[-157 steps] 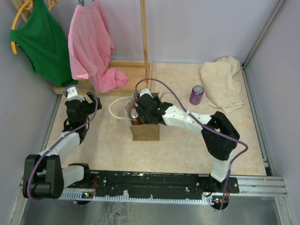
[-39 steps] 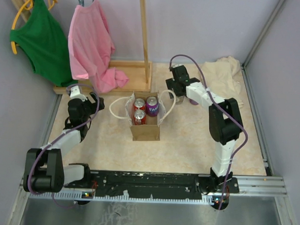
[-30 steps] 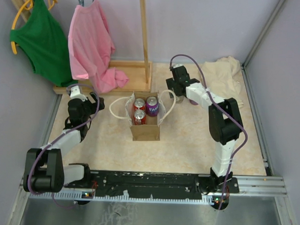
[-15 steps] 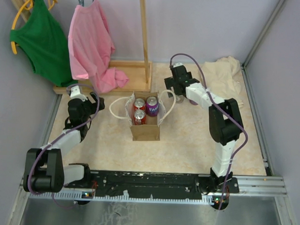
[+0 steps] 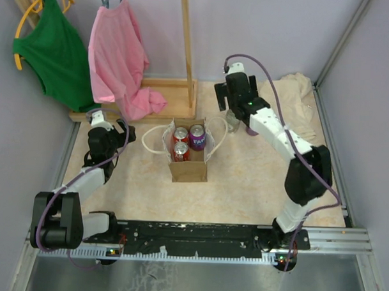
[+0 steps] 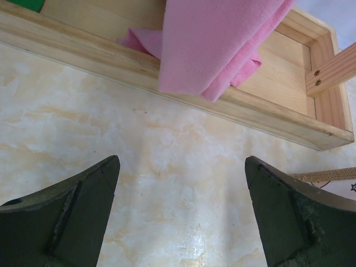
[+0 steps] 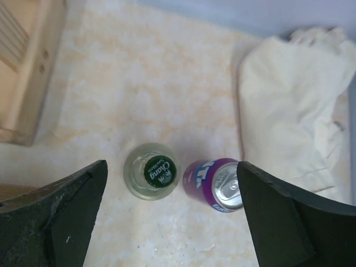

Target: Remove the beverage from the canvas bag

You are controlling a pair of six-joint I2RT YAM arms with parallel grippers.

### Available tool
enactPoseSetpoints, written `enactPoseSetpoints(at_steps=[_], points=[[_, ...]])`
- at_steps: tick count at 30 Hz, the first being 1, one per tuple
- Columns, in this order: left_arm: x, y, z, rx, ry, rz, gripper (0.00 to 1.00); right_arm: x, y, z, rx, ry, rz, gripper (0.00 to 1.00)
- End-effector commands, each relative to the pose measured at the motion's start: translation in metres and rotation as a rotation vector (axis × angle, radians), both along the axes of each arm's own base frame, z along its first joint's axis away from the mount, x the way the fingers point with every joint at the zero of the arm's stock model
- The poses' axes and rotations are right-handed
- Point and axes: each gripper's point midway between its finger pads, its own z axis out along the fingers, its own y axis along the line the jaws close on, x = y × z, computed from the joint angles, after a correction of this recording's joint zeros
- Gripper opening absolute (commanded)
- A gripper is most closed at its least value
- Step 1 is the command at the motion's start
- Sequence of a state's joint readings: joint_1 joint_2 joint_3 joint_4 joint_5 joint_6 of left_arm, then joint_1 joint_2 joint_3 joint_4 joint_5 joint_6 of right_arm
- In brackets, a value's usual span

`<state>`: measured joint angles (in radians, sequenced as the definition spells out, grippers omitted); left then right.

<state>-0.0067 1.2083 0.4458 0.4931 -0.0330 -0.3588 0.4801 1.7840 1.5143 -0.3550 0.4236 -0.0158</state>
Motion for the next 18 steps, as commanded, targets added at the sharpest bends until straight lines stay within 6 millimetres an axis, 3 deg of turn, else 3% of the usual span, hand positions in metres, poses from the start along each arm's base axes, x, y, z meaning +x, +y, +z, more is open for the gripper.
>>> enactPoseSetpoints(at_steps=[1, 5, 10, 14, 18], points=[[0.01, -0.001, 0.017, 0.016, -0.043, -0.012, 1.0, -0.022, 0.002, 0.15, 0.139, -0.345, -0.025, 0.99], [0.011, 0.001, 0.019, 0.025, -0.045, -0.002, 1.0, -0.056, 0.018, 0.204, 0.19, -0.445, 0.043, 0.99], [0.011, 0.001, 0.019, 0.027, -0.046, -0.002, 1.0, -0.095, 0.06, 0.236, 0.25, -0.466, 0.195, 0.89], [0.01, 0.001, 0.017, 0.023, -0.043, -0.004, 1.0, -0.115, 0.102, 0.224, 0.264, -0.389, 0.339, 0.77], [0.008, 0.0, 0.017, 0.016, -0.044, -0.008, 1.0, -0.119, 0.131, 0.18, 0.266, -0.254, 0.417, 0.69]])
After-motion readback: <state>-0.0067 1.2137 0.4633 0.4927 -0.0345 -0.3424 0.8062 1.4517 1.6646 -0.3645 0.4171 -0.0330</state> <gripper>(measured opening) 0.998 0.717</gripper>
